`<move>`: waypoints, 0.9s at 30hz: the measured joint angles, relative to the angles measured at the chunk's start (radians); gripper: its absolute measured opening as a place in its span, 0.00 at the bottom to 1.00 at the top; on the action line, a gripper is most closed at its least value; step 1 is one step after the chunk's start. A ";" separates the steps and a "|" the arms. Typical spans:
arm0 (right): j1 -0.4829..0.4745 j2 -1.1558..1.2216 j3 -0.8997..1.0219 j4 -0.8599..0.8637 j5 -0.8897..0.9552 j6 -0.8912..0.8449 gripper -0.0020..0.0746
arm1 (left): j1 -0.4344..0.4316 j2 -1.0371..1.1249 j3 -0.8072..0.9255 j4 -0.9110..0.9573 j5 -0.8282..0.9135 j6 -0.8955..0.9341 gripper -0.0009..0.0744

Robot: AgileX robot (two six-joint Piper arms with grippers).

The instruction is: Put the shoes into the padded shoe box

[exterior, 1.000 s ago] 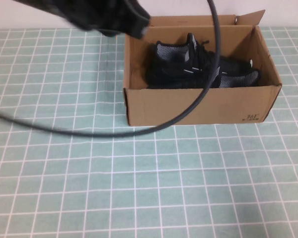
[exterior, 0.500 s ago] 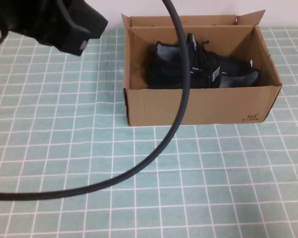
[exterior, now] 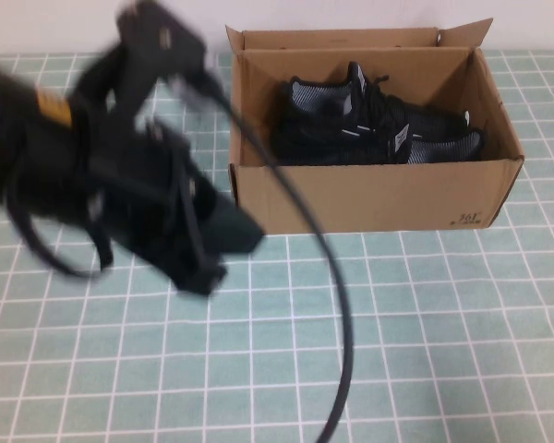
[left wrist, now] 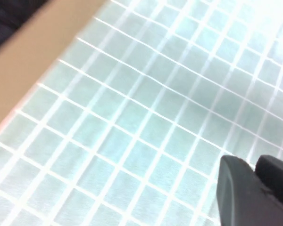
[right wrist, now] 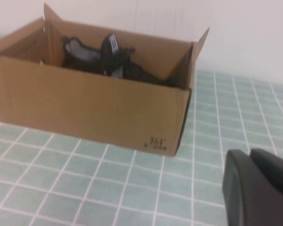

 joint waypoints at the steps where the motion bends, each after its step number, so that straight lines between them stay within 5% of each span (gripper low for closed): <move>1: 0.000 -0.012 0.000 0.000 0.000 0.000 0.02 | 0.000 -0.015 0.043 -0.022 -0.021 0.017 0.08; 12: 0.000 -0.041 0.000 0.000 0.002 0.000 0.02 | 0.000 -0.267 0.317 -0.095 -0.119 0.087 0.08; 27: 0.000 -0.041 0.000 0.000 0.004 0.000 0.02 | 0.000 -0.592 0.332 -0.152 -0.098 0.088 0.08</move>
